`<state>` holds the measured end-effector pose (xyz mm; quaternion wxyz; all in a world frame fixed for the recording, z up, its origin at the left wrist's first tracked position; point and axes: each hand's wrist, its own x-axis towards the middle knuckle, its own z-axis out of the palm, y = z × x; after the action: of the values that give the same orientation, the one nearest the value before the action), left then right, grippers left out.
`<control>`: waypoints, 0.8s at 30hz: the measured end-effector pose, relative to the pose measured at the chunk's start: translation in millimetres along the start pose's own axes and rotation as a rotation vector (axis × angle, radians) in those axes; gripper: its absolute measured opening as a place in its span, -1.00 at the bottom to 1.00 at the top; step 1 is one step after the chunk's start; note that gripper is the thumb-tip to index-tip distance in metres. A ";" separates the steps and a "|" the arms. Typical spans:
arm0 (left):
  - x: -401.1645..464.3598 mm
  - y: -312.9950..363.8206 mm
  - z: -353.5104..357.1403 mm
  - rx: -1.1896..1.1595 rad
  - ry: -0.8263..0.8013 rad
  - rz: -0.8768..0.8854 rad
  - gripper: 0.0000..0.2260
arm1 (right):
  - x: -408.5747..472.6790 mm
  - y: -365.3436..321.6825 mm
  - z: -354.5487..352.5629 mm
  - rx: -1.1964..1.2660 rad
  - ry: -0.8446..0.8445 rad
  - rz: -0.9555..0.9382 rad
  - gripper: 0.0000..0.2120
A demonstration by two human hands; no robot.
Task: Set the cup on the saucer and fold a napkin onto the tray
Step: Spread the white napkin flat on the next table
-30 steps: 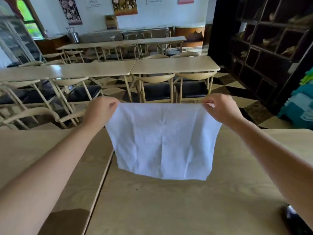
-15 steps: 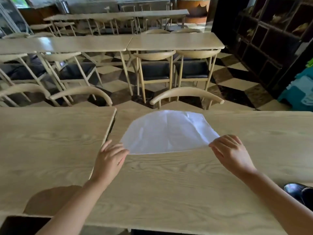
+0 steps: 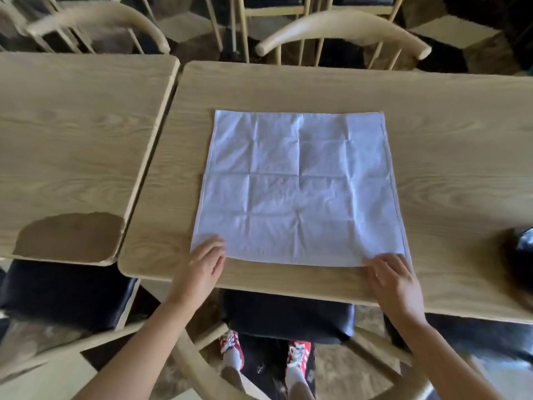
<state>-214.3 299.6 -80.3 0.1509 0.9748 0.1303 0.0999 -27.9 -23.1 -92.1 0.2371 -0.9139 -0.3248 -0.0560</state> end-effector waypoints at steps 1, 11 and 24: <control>-0.3 1.7 -0.8 -0.006 0.004 -0.010 -0.68 | -1.3 -1.7 1.1 0.008 0.015 0.010 -0.83; -35.4 9.4 -0.1 0.065 0.040 0.093 -0.76 | -43.5 -0.7 -12.0 0.013 -0.016 -0.046 -0.89; -32.5 31.8 -6.6 0.011 0.010 0.026 -0.77 | -43.1 -6.9 -19.7 0.025 0.001 0.075 -0.88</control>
<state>-239.5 262.9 -69.0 0.1434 0.9767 0.1191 0.1059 -64.9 -52.1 -83.0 0.2506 -0.9223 -0.2910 -0.0432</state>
